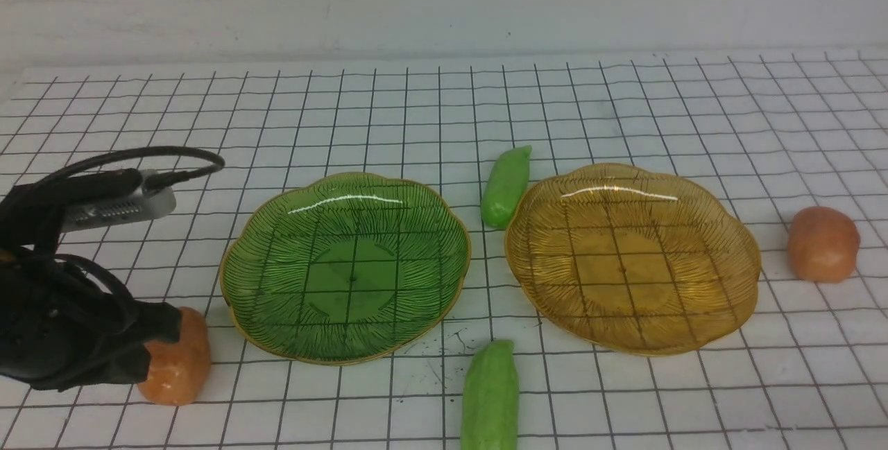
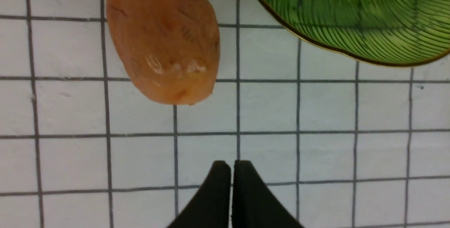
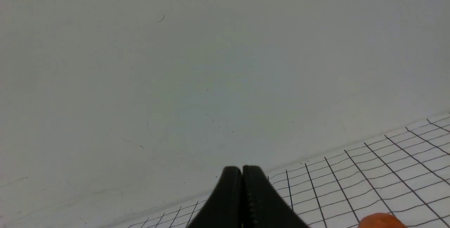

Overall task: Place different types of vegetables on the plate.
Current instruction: 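Pick up the potato beside the plates and place it on a plate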

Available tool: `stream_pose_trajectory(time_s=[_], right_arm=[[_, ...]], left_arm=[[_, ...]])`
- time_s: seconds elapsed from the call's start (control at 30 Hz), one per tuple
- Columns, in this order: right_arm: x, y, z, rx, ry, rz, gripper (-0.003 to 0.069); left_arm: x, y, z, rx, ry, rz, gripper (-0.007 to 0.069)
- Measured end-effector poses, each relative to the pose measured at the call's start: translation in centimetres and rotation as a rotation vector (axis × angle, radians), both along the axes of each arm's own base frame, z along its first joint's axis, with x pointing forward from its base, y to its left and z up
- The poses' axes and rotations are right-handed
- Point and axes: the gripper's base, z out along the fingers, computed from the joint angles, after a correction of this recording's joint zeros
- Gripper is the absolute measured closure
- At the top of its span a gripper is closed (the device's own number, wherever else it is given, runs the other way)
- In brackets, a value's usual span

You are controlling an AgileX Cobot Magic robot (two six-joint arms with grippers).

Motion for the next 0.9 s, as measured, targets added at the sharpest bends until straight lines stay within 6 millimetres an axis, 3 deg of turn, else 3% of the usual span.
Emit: stream_pose_trajectory(time_s=[0.23,0.3,0.4,0.43,0.53,0.57,0.63,0.77,0.9], right_arm=[[0.0,0.0,-0.1,0.126,0.007,0.028,0.0673],[0.1,0.1,-0.7,0.244,0.127,0.072,0.0673],[0.0,0.3,-0.2,0.274,0.227,0.103,0.0673],[-0.1,0.4,0.5,0.271,0.247,0.121,0.0673],[0.0,1.2,3.4,0.184,0.430,0.221,0.0673],[0.1,1.3,3.5,0.168,0.473,0.233,0.0673],[0.5,2.1,4.9,0.093,0.604,0.317,0.0673],[1.7,3.5,6.1,-0.026,0.769,0.423,0.0673],[3.3,5.0,5.9,-0.086,0.865,0.481,0.0673]], left_arm=[[1.8,0.5,-0.5,0.085,-0.101,-0.049,0.0594],[2.8,0.7,-0.9,0.105,-0.139,-0.051,0.0489],[3.3,0.7,-1.5,0.113,-0.134,-0.053,0.0401],[3.6,0.7,-1.9,0.115,-0.121,-0.054,0.0358],[4.6,0.8,-3.7,0.128,-0.072,-0.063,0.0120],[4.7,0.8,-3.7,0.128,-0.071,-0.063,0.0111],[5.1,0.8,-4.5,0.128,-0.060,-0.062,0.0002],[5.7,0.8,-5.1,0.130,-0.068,-0.061,-0.0055],[6.3,0.8,-6.6,0.131,-0.030,-0.064,-0.0049]])
